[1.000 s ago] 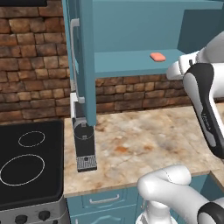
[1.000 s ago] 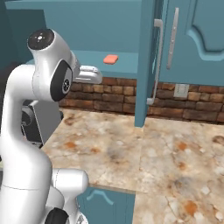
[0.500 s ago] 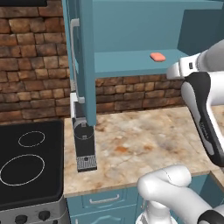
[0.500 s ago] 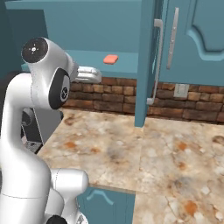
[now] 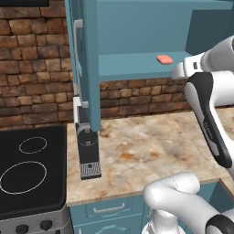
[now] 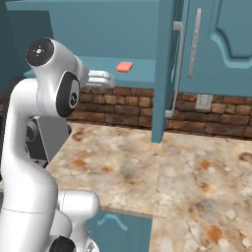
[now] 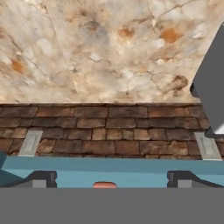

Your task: Locate and retrieve the spray and bar soap from the cabinet. Place them next to the sink.

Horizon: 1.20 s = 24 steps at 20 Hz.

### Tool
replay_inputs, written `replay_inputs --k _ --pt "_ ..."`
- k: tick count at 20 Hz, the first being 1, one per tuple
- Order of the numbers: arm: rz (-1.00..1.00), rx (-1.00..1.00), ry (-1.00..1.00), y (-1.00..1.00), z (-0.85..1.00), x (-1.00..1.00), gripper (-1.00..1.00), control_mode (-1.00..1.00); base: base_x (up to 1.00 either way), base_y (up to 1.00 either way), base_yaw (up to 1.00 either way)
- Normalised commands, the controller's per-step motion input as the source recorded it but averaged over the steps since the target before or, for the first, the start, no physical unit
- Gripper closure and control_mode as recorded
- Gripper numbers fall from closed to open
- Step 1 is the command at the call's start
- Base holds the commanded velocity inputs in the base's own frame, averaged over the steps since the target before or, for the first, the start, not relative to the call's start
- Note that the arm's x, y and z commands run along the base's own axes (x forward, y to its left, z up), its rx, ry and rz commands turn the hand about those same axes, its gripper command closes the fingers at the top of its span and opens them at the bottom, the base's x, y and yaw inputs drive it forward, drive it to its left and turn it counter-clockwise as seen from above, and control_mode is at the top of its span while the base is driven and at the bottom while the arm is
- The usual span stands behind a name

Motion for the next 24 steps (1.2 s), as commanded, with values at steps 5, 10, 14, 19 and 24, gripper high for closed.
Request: replay_inputs --k 5,10,14,19,24 --pt "-0.03 0.00 0.00 0.00 0.05 0.26 -1.00 -1.00 0.00 0.00 0.00" --pt "-0.03 0.00 -0.06 0.00 -0.02 0.37 -1.00 -1.00 0.00 0.00 0.00" --pt "-0.03 0.00 0.00 -0.01 0.06 0.41 -1.00 -1.00 0.00 0.00 0.00" --pt "0.00 0.00 0.05 -0.09 0.05 0.45 -1.00 -1.00 0.00 0.00 0.00" --pt "0.00 0.00 0.08 -0.06 0.00 0.46 -1.00 -1.00 0.00 0.00 0.00"
